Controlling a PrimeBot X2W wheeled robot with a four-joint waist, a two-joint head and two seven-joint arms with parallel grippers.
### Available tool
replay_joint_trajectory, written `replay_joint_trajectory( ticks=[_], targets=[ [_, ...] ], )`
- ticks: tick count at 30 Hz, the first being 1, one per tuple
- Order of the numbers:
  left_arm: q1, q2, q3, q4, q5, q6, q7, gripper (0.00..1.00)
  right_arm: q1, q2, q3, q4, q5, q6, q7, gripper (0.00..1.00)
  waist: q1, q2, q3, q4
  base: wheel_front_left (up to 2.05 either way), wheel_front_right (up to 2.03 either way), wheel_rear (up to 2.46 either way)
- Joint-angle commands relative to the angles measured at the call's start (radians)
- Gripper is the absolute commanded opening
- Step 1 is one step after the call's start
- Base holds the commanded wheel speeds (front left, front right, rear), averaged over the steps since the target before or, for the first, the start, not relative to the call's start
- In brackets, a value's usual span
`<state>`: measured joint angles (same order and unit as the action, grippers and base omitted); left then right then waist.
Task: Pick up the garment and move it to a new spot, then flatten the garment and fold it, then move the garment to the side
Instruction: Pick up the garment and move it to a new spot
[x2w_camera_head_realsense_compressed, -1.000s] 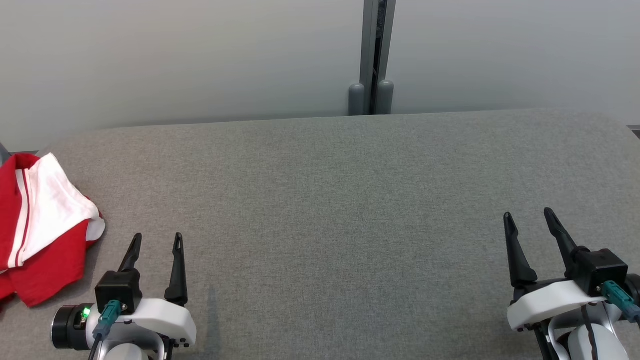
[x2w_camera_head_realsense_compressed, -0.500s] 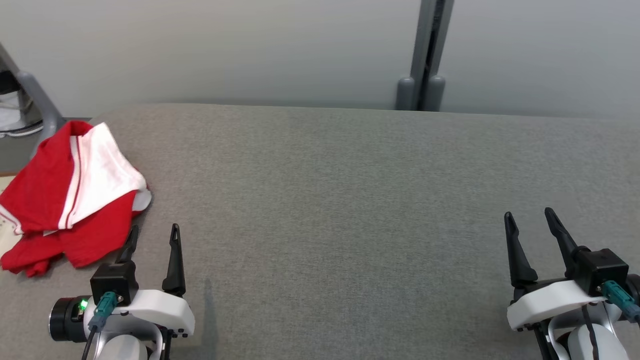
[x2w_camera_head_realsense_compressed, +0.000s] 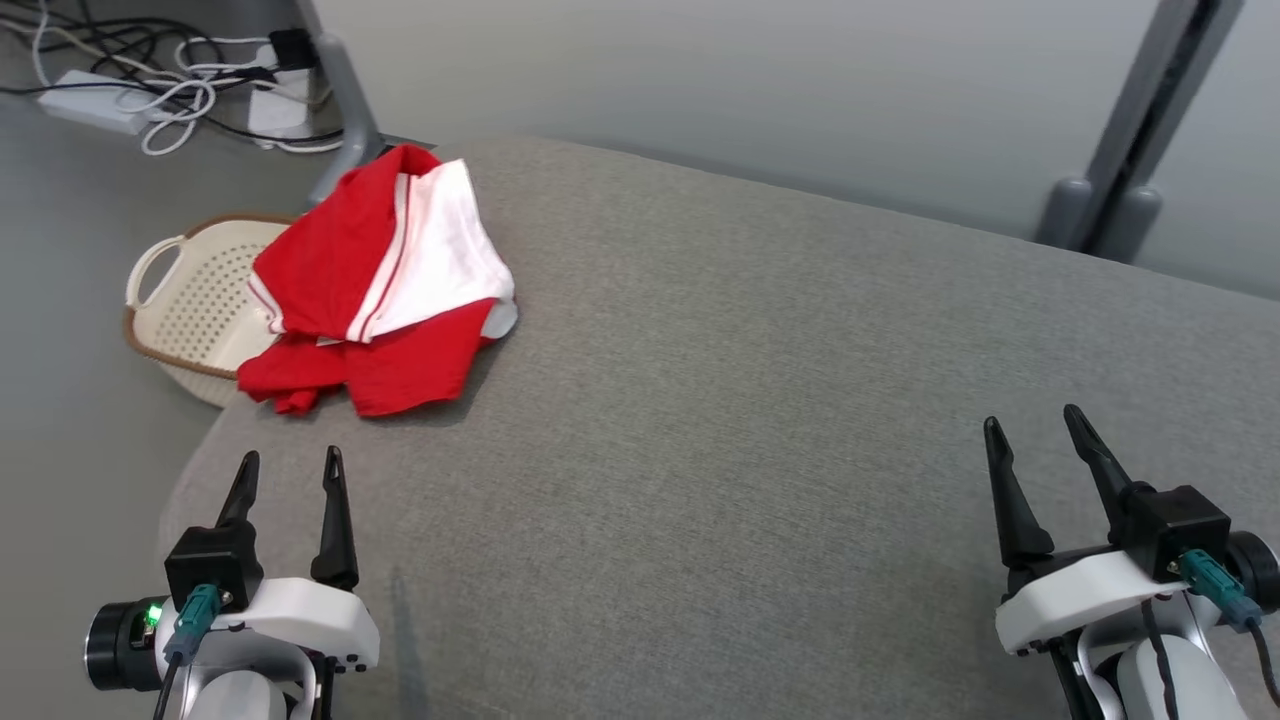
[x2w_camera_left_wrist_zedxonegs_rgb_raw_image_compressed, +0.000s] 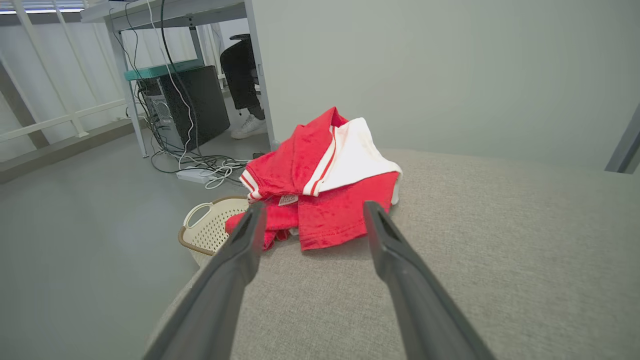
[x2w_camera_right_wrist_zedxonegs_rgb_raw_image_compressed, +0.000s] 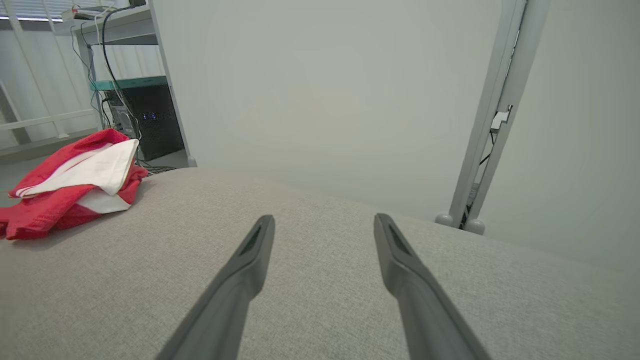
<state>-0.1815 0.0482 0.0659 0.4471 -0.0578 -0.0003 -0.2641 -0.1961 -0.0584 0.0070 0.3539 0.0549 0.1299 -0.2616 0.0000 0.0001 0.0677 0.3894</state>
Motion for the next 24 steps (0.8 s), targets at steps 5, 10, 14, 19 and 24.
replay_joint_trajectory(
  ticks=[5, 10, 14, 19, 24],
  targets=[
    [-0.005, 0.004, 0.003, -0.004, -0.003, 0.01, -0.001, 1.0, -0.014, -0.005, 0.01, 0.005, 0.001, 0.001, -0.005, 1.0, 0.0, -0.0001, 0.014, 0.119, 0.0, 0.0, 0.0],
    [0.003, 0.004, 0.009, -0.005, -0.008, 0.01, -0.001, 1.0, -0.019, -0.004, 0.02, 0.01, 0.0, 0.001, -0.005, 1.0, 0.0, -0.0001, 0.019, 0.146, 0.0, 0.0, 0.0],
    [-0.011, 0.004, 0.013, -0.008, -0.017, 0.012, -0.001, 1.0, -0.026, -0.007, 0.027, 0.007, -0.007, 0.001, -0.005, 1.0, 0.0, -0.0001, 0.032, 0.131, 0.0, 0.0, 0.0],
    [-0.04, 0.004, 0.023, -0.004, -0.028, 0.016, -0.001, 1.0, -0.042, -0.018, 0.032, 0.006, -0.01, 0.001, -0.005, 1.0, 0.0, -0.0001, 0.063, 0.083, 0.0, 0.0, 0.0],
    [-0.091, 0.004, 0.051, 0.009, -0.043, 0.012, -0.001, 1.0, -0.063, -0.036, 0.036, 0.003, -0.011, 0.001, -0.005, 1.0, 0.0, -0.0001, 0.109, 0.028, 0.0, 0.0, 0.0]
  ],
)
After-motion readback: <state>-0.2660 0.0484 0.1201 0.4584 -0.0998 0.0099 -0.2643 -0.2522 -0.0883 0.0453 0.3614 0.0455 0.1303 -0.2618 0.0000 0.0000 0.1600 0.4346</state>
